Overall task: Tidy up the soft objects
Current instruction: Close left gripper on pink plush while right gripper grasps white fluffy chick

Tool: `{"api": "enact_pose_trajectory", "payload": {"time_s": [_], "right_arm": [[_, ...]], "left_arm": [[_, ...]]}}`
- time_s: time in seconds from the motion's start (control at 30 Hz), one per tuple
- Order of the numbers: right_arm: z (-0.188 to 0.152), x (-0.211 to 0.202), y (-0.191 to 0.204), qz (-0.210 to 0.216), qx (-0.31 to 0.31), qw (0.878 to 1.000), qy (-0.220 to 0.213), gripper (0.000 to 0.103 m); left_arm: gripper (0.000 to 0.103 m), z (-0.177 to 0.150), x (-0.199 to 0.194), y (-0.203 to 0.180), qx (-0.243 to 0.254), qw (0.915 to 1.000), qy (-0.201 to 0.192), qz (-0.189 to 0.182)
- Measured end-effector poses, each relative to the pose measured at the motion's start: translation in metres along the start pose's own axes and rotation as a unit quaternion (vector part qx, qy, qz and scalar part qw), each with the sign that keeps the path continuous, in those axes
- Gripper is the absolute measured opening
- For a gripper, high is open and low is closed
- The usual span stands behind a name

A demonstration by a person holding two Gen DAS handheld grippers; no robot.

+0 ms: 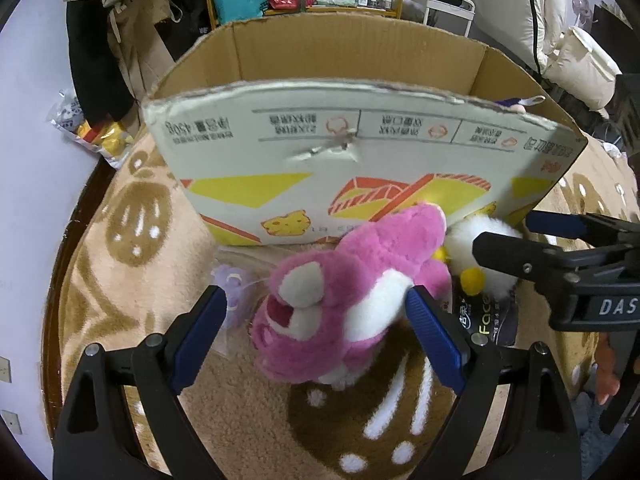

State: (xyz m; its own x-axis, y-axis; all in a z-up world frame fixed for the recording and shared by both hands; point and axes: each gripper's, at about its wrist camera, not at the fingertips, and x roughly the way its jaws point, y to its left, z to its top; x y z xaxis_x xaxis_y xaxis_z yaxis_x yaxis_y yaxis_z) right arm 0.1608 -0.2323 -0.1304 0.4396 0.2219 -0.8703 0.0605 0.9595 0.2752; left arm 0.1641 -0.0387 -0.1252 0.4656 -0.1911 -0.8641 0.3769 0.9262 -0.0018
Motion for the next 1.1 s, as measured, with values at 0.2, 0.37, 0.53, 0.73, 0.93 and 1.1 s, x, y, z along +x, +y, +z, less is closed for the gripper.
{"api": "enact_pose_trajectory", "payload": {"time_s": [0.2,0.37,0.53,0.73,0.93,1.1], "right_arm": [[-0.001,0.009,-0.002,-0.001,0.008,1.0,0.012,0.101],[0.001,0.014,0.0,-0.008,0.002,1.0,0.017,0.096],[0.003,0.02,0.006,-0.022,-0.008,1.0,0.02,0.087],[0.002,0.023,0.007,-0.031,-0.008,0.999,0.021,0.08],[0.004,0.02,0.0,-0.032,0.0,0.999,0.023,0.069],[0.003,0.017,-0.004,-0.028,0.002,0.999,0.027,0.057]], "left_arm": [[0.09,-0.002,0.006,0.001,-0.007,0.9998,0.01,-0.014],[0.081,-0.005,0.008,0.001,-0.008,0.9996,0.013,-0.024],[0.078,-0.006,0.007,-0.001,-0.008,0.9997,0.009,-0.022],[0.076,-0.005,0.003,-0.006,-0.008,0.9998,0.007,-0.015],[0.071,-0.006,-0.002,-0.007,-0.015,0.9998,0.007,-0.012],[0.067,-0.008,-0.005,-0.002,-0.026,0.9995,0.009,-0.015]]}}
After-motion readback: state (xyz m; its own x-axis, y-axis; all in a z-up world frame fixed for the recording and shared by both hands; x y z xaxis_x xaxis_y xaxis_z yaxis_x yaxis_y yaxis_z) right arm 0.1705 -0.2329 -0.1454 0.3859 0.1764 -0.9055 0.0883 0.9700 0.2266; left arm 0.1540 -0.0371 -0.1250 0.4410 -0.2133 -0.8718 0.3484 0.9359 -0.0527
